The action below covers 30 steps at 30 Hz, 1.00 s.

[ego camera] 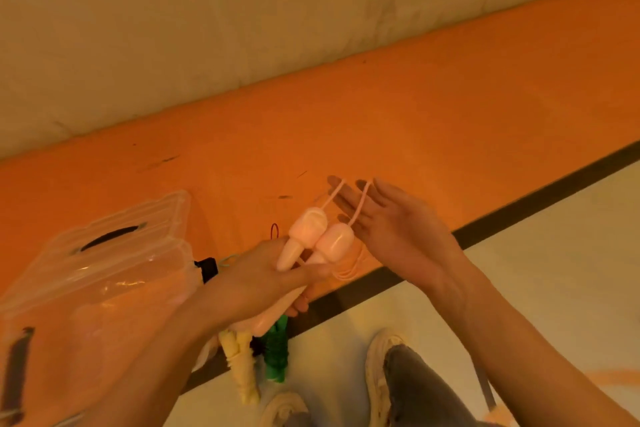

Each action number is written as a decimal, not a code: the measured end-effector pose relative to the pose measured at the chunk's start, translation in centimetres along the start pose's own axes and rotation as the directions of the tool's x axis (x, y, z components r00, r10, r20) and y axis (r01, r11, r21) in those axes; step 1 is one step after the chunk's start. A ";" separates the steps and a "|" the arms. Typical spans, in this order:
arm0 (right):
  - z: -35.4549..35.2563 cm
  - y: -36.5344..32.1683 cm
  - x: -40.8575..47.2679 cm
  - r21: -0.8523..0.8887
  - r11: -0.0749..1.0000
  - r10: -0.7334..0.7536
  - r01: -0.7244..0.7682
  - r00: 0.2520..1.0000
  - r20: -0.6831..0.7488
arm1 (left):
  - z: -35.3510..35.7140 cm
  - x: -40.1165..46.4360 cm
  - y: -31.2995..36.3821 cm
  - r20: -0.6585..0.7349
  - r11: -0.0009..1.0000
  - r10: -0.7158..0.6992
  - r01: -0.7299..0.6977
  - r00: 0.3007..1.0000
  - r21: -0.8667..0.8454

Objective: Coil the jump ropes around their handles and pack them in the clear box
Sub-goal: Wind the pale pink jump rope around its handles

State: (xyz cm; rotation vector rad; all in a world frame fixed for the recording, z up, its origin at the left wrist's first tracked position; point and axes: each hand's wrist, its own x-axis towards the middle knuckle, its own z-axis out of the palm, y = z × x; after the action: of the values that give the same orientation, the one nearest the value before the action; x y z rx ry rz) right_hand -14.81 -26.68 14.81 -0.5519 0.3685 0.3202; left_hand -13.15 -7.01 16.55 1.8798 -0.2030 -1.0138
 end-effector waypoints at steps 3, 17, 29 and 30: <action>1.7 -3.8 -1.2 0.133 0.987 -0.075 0.095 0.987 -0.144 | -1.2 -3.4 3.2 0.031 0.996 0.023 -0.025 0.999 0.087; 4.2 -7.3 -6.3 -0.875 -0.350 0.100 -0.335 0.915 -0.391 | 0.4 -9.5 7.9 -0.109 0.989 0.094 -0.080 0.990 0.126; 1.4 -6.0 -7.8 -0.790 0.579 -0.644 0.199 0.707 -0.294 | 2.0 -8.4 6.5 -0.068 0.999 0.034 -0.034 0.997 0.003; 2.1 -6.2 -7.9 -0.857 0.392 -0.810 0.335 0.568 -0.149 | 2.2 -8.1 6.5 -0.089 0.999 0.048 -0.045 0.995 0.026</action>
State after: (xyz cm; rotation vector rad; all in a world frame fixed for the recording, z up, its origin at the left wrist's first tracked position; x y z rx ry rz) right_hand -18.85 -32.09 22.54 -1.6233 0.5654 -0.5083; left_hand -18.18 -7.70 25.86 1.9293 -0.2063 -0.8972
